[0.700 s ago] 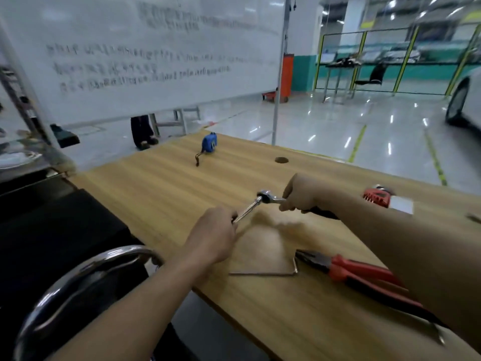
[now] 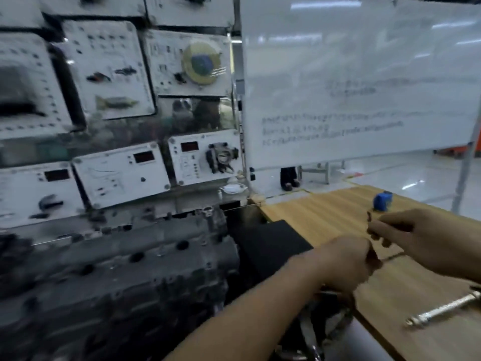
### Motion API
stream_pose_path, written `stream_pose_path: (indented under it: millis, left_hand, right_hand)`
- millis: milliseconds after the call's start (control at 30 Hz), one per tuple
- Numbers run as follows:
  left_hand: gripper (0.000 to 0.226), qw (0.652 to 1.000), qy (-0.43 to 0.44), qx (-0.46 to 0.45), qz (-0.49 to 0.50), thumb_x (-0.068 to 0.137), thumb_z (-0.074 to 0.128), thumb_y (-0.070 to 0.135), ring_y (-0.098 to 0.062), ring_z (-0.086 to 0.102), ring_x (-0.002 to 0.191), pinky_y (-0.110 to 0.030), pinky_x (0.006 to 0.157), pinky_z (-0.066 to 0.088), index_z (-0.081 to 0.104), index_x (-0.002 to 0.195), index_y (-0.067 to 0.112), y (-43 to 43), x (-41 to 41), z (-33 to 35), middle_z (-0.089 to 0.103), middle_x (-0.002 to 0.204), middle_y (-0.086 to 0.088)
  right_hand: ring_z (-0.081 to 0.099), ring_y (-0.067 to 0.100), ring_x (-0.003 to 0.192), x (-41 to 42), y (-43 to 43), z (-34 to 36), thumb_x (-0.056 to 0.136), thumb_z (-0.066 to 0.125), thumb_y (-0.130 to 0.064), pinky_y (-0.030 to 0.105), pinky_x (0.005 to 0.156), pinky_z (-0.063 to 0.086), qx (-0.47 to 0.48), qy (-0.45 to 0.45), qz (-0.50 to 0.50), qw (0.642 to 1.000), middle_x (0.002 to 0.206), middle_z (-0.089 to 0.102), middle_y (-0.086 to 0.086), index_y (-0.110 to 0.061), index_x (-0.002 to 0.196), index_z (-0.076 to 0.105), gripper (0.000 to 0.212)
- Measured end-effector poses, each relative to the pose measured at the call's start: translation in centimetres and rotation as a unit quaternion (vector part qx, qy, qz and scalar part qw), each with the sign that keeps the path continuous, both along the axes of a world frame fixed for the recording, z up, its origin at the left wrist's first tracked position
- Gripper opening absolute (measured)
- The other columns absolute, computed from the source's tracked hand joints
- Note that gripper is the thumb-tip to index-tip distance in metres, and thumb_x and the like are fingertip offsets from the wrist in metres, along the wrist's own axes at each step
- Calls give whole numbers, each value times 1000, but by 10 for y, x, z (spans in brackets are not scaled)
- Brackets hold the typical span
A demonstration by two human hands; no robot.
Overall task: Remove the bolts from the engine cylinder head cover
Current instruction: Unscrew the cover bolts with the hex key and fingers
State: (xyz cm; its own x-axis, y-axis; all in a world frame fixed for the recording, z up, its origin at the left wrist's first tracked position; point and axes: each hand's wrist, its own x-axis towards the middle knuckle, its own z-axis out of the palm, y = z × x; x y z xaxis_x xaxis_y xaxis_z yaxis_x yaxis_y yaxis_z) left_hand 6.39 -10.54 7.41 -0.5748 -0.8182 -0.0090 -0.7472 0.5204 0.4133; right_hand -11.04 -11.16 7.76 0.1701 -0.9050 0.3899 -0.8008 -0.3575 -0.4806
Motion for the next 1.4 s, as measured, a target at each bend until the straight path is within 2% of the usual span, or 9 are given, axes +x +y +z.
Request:
stream_pose_path:
  millis: [100,233,367,533,733,967,1133,1300,1400]
  left_hand:
    - [18,996,5,-77,37,102,47,18,-29,58,92,-37,78,46,60,104,6,9,78,42,62,99,-12]
    - [13,984,-17,-140,110,101,51,29,-20,56,88,-38,78,46,56,94,19,29,176,73,60,96,-3]
    - [12,972,-20,-185,146,100,53,32,-3,52,77,-24,67,38,56,88,28,66,241,81,56,85,11]
    - [13,969,-13,-199,148,100,53,24,14,51,79,-5,68,37,66,97,23,97,279,62,55,81,21]
    - [17,969,28,-212,122,98,57,22,13,51,88,-3,74,37,71,107,20,102,293,41,55,88,26]
    - [18,966,47,-225,119,99,56,23,13,51,91,-5,77,38,71,109,21,94,287,33,54,89,28]
    - [19,965,44,-228,125,99,56,23,13,51,91,-5,76,38,71,110,21,88,289,26,53,91,28]
    - [18,964,52,-234,118,98,57,22,14,51,93,-3,76,37,72,108,21,83,291,26,54,91,28]
    - [21,963,36,-239,118,99,55,23,15,50,90,-4,76,36,71,112,20,84,293,23,51,91,28]
  right_hand:
    - [62,4,68,68,10,27,83,40,-68,26,64,52,-35,38,122,991,73,68,-17,-48,84,68,34]
    - [63,-7,80,144,16,50,91,63,-38,10,71,48,-92,79,212,970,80,68,-30,-52,92,69,15]
    - [62,5,73,207,21,57,91,69,-27,10,64,44,-125,91,282,947,82,75,-8,-26,98,78,11]
    - [59,6,67,242,31,49,90,71,-26,22,66,48,-72,109,348,928,73,67,-13,-21,93,77,8]
    - [61,-10,71,245,34,38,89,71,-27,0,64,39,-55,124,342,930,87,75,-12,-20,98,77,13]
    - [57,-2,69,242,41,38,93,65,-27,14,67,44,-88,164,300,936,85,74,-6,-18,96,76,14]
    - [41,-34,68,238,46,30,93,65,-29,-9,64,28,-153,164,283,932,79,73,-5,-21,92,76,13]
    - [59,9,69,243,40,16,97,58,-30,29,68,50,-115,133,286,942,79,70,-2,-17,91,71,19]
    - [58,8,68,245,38,10,96,58,-30,31,66,51,-119,120,278,945,77,69,-4,-18,89,71,19]
